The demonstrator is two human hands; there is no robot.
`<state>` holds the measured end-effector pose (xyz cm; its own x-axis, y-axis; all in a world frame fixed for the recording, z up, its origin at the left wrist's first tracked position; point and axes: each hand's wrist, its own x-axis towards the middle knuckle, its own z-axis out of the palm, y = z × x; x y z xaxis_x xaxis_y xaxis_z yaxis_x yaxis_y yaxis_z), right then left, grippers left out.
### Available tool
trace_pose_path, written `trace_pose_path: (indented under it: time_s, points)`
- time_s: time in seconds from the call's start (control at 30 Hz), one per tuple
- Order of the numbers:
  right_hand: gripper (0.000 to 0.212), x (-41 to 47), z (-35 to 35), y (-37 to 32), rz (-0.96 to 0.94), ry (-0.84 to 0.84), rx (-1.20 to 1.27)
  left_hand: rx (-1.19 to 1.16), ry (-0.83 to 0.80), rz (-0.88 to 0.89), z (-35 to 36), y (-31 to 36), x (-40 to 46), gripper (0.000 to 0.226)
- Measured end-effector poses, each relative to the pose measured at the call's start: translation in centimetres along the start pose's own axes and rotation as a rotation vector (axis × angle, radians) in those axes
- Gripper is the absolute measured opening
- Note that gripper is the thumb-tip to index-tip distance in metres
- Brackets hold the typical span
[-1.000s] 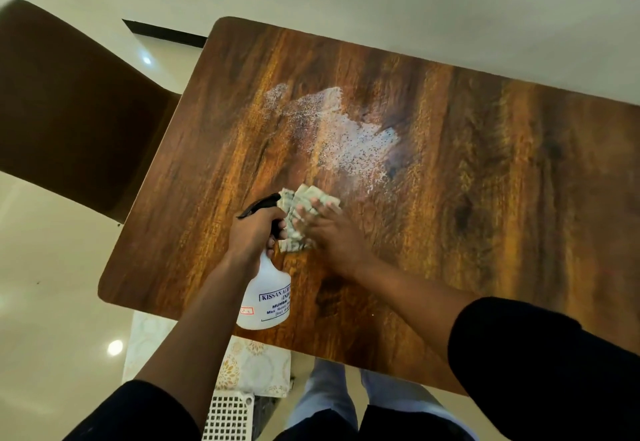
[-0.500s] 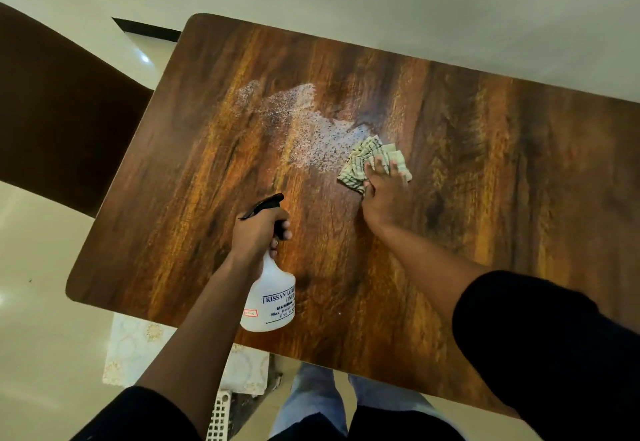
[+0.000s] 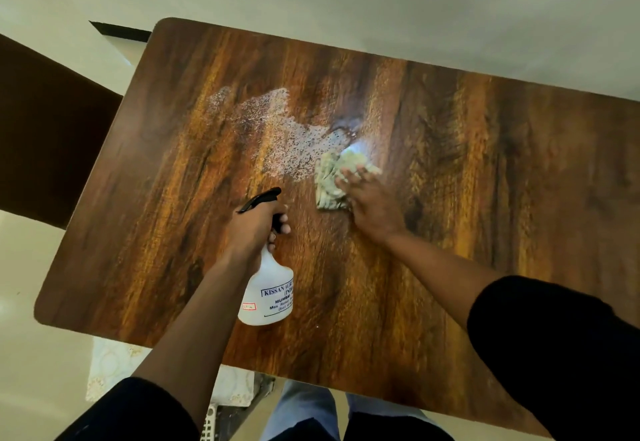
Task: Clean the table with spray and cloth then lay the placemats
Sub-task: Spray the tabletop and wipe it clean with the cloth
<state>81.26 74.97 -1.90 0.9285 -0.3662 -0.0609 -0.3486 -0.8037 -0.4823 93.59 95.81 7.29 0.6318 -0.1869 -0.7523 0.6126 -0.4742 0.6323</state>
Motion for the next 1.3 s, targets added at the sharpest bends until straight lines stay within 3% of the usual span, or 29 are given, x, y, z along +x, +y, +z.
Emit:
trace_pose_path:
  time_s: [0.1,0.2,0.27,0.4,0.5,0.7,0.83,0.93,1.13,1.23,1.3]
  points:
    - [0.047,3.4,-0.3,-0.5,0.303,0.105,0.046,-0.023,0.009,0.012,0.4,0.5,0.4,0.02]
    - [0.053,4.8,1.1,-2.9,0.379,0.144,0.043,-0.042,0.02,0.026,0.4,1.0,1.1,0.02]
    - [0.055,4.2,2.6,-5.1,0.258,0.142,0.016,-0.04,0.022,0.019,0.3,1.3,1.7,0.021]
    - [0.048,3.4,4.3,-6.4,-0.129,-0.018,0.035,-0.054,0.034,-0.017,0.3,2.3,2.9,0.018]
    - [0.047,4.7,2.8,-4.3,-0.201,-0.064,0.052,-0.022,0.02,-0.001,-0.2,2.9,3.7,0.012]
    - [0.047,9.1,-2.5,0.2,0.366,0.16,0.067,-0.019,0.025,-0.008,-1.1,3.1,4.8,0.019]
    - [0.049,10.4,-1.5,-0.7,0.491,0.213,0.081,-0.023,0.003,-0.01,-1.2,3.2,5.7,0.017]
    - [0.049,10.4,1.3,-4.0,0.411,0.209,0.122,-0.029,-0.007,-0.003,-1.4,3.4,6.3,0.012]
    - [0.05,10.0,5.0,-8.7,-0.123,-0.039,0.084,-0.026,-0.034,-0.032,-2.3,4.3,7.9,0.021]
    - [0.046,11.2,3.5,-6.2,-0.143,-0.02,0.057,-0.016,-0.046,-0.03,-2.9,4.7,8.3,0.022]
    - [0.046,12.4,2.2,-3.9,0.035,0.066,0.036,-0.015,-0.042,-0.021,-3.3,4.9,8.5,0.021]
